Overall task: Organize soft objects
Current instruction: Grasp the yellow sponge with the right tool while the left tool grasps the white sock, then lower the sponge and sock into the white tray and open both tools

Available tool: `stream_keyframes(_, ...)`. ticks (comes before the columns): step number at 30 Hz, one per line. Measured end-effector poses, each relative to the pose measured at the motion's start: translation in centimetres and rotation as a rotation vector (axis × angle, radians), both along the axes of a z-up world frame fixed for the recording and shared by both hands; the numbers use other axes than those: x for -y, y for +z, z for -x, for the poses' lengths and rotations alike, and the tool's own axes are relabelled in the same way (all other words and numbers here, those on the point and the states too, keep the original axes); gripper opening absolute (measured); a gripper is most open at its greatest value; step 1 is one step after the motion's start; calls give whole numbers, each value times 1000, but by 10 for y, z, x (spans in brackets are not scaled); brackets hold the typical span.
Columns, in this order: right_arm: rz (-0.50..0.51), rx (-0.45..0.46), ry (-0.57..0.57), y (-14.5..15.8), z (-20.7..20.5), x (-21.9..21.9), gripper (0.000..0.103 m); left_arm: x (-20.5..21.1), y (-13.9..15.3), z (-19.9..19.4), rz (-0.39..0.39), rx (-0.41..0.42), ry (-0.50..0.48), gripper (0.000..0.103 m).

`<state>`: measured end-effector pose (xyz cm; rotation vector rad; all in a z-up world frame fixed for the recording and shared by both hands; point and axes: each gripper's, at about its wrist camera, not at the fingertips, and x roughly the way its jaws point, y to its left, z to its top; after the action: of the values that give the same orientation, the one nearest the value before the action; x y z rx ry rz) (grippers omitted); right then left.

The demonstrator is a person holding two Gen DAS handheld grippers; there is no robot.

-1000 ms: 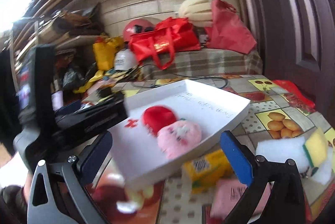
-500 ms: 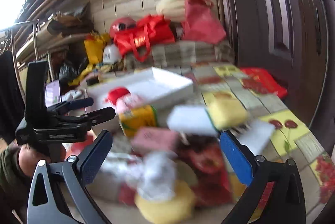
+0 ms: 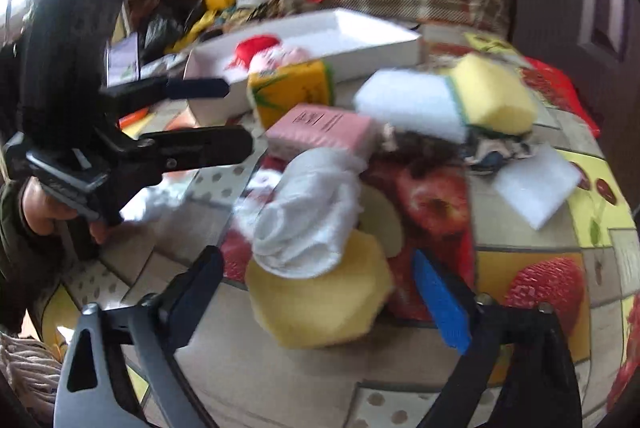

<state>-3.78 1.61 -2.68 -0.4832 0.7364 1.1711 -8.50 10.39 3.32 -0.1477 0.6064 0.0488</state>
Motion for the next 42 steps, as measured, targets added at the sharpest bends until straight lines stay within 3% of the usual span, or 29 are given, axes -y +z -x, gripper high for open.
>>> stream_keyframes(3,17,55,6,1,3,4,63,13,0,-1,-1,-2,-54,102)
stream_keyframes(7,-44,63,72,7,6,35,61,22,0,-2,-3,-4,-85,102)
stream_keyframes(10,-103,113,177,21,22,59,61,17,0,-1,48,2,-96,102)
stream_keyframes(12,-163,108,185,33,18,76,61,15,-1,-3,71,-11,-98,102)
stream_keyframes(14,-231,85,139,43,5,89,61,17,0,-3,73,-12,-112,102)
stream_keyframes(20,-404,-33,-195,50,-62,109,61,43,-2,-7,52,-41,-214,102)
stream_keyframes(25,-397,-147,-248,32,-84,93,61,70,-6,-17,-3,-86,-268,102)
stream_keyframes(28,-411,-201,-243,29,-87,95,62,82,-10,-22,-41,-128,-335,96)
stream_keyframes(32,-405,-237,-250,24,-86,105,62,103,-25,-28,-177,-224,-419,96)
stream_keyframes(33,-401,-242,-249,24,-86,106,62,105,-29,-30,-192,-248,-428,92)
stream_keyframes(35,-399,-242,-247,24,-86,107,62,106,-30,-31,-185,-249,-446,73)
stream_keyframes(37,-398,-232,-242,25,-84,107,62,103,-28,-29,-171,-235,-445,33)
stream_keyframes(42,-416,-164,-226,37,-69,101,61,88,-22,-24,-145,-185,-389,33)
